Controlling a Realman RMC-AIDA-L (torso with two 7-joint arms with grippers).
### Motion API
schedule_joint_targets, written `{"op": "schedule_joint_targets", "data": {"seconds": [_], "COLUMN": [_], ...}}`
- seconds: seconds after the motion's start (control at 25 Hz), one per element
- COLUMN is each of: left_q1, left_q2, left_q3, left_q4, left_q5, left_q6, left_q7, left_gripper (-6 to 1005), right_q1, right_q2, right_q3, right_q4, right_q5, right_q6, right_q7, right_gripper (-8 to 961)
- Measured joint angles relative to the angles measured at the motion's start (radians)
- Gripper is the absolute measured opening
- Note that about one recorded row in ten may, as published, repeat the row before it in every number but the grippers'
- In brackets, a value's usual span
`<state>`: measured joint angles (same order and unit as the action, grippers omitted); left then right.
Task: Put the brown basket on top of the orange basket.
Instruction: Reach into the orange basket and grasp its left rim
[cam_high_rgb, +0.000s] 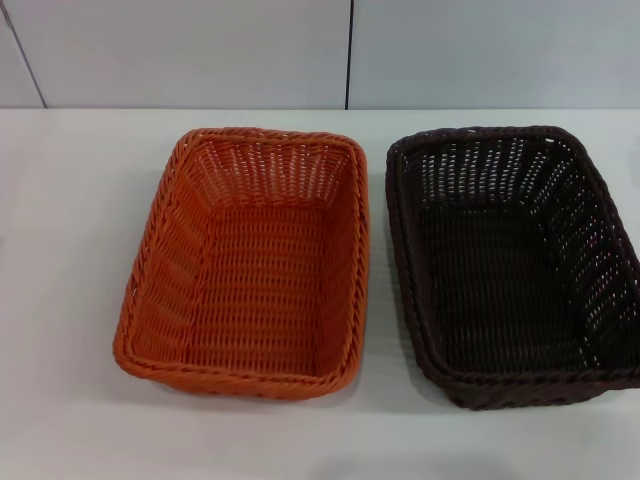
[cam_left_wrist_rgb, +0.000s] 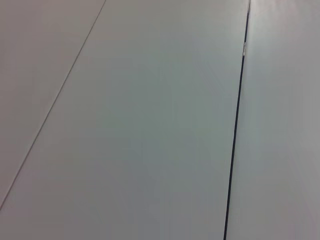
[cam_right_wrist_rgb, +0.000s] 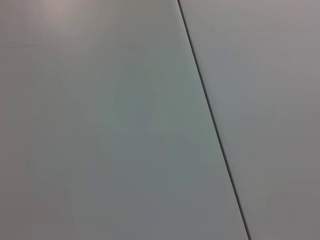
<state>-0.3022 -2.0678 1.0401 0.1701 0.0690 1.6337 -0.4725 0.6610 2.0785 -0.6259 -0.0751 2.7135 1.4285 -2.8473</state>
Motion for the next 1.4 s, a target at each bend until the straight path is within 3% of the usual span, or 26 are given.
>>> {"op": "schedule_joint_targets", "data": {"seconds": [0.76, 1.0, 1.12, 1.24, 1.28, 1.32, 1.36, 1.4], "left_q1": [0.005, 0.003, -0.004, -0.003, -0.003, -0.004, -0.015, -0.015], "left_q2": [0.0, 0.007, 0.045, 0.107, 0.107, 0.14, 0.191, 0.191], "left_q3": [0.0, 0.038, 0.114, 0.184, 0.184, 0.201, 0.215, 0.215], "left_q4": [-0.001, 0.0, 0.084, 0.206, 0.206, 0.271, 0.366, 0.366], "left_q5": [0.0, 0.0, 0.009, 0.084, 0.084, 0.16, 0.316, 0.316], "left_q6": [-0.002, -0.018, -0.194, -0.375, -0.375, -0.464, -0.574, -0.574], "left_q7": [0.0, -0.002, -0.109, -0.276, -0.276, -0.382, -0.567, -0.567], "left_gripper": [810, 801, 796, 791, 789, 788, 786, 785], "right_q1": [0.0, 0.001, 0.0, -0.002, -0.003, -0.004, -0.004, -0.004], "right_q2": [0.0, 0.0, 0.0, 0.0, 0.0, 0.0, 0.0, 0.0], "right_q3": [0.0, 0.0, 0.0, 0.0, 0.0, 0.0, 0.0, 0.0], "right_q4": [0.011, 0.011, 0.011, 0.011, 0.011, 0.011, 0.011, 0.011], "right_q5": [0.0, 0.0, 0.0, 0.0, 0.0, 0.0, 0.0, 0.0], "right_q6": [-0.002, -0.002, -0.002, -0.002, -0.002, -0.011, -0.011, -0.021], "right_q7": [0.004, 0.004, 0.003, 0.004, 0.003, 0.003, 0.003, 0.003], "right_gripper": [663, 663, 663, 663, 663, 663, 663, 663]}}
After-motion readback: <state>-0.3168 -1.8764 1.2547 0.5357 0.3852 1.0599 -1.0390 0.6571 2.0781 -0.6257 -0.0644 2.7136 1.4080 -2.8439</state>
